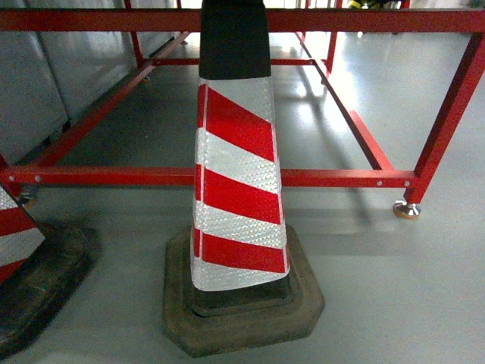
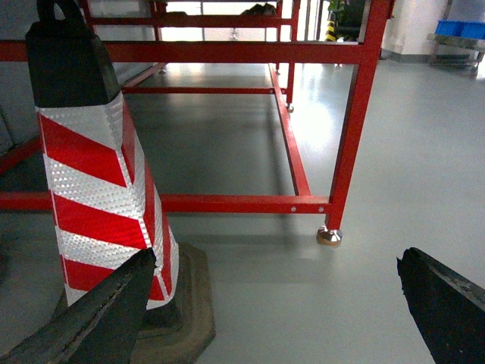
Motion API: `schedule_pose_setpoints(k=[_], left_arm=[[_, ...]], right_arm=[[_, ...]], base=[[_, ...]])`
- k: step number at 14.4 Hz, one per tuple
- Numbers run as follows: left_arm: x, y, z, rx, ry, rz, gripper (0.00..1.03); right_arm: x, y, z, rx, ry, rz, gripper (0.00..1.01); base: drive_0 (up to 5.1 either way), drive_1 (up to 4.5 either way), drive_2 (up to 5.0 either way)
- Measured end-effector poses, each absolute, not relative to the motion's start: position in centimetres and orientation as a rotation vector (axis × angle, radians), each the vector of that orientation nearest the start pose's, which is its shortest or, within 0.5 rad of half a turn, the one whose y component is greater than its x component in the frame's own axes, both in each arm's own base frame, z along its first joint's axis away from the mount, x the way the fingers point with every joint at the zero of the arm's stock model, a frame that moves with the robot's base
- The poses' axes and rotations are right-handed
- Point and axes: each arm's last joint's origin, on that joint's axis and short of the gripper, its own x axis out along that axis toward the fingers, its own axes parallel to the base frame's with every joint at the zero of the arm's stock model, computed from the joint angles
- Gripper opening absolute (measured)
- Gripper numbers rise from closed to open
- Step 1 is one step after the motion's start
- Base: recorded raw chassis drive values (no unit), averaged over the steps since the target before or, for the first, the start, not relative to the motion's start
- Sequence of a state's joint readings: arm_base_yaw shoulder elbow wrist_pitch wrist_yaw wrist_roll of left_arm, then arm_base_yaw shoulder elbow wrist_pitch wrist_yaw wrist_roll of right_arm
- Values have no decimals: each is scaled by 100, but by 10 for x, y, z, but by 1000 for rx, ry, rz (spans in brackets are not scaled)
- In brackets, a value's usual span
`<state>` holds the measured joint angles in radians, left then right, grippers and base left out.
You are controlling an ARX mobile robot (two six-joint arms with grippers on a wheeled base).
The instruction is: Pick blue part to blue bin on bottom shelf
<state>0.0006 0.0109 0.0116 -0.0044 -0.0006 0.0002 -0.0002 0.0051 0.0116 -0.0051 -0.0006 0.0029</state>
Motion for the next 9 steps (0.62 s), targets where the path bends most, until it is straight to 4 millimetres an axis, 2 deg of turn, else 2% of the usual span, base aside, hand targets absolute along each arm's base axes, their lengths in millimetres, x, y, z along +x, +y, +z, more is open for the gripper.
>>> schedule_pose_setpoints(k=[9], left_arm=[[98,0,166,0,4,2,98]], right_arm=[[97,0,167,3,-1,0,98]], base=[[0,0,0]])
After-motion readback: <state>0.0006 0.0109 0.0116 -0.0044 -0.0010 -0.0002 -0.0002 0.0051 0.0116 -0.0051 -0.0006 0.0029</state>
